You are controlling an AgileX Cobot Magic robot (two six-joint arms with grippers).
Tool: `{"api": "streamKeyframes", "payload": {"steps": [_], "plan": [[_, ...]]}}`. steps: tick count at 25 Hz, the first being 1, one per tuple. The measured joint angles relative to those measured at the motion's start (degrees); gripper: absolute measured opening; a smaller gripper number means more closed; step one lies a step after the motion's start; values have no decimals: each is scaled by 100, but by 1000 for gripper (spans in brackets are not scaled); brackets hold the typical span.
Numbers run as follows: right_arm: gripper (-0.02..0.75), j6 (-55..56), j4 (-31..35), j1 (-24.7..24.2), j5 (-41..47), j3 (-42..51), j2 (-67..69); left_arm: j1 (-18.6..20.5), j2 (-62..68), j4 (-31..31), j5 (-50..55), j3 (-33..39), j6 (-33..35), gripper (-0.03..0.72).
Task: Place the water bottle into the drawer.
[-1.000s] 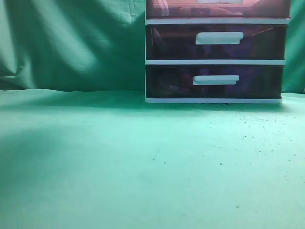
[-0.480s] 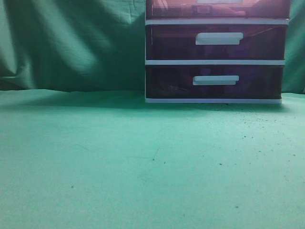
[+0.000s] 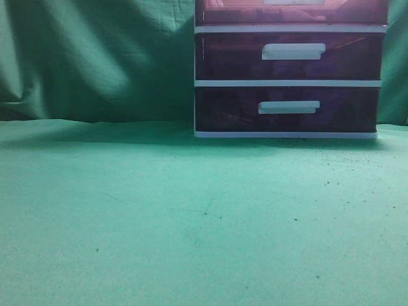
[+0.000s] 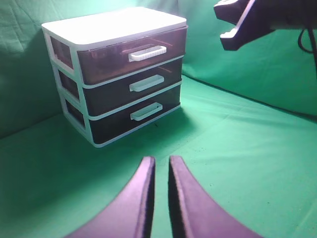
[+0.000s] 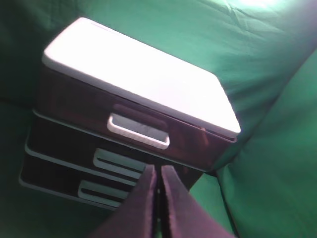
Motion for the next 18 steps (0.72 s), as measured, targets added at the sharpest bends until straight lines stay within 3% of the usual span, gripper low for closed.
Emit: {"api": "streamKeyframes", "payload": {"steps": [9, 18], "plan": [[0, 0, 0, 889, -230, 0, 0, 0, -2021, 34, -1334, 2370, -373, 66], [0, 0, 0, 1505, -262, 0, 0, 0, -2846, 34, -1643, 3754, -1338, 66]]}}
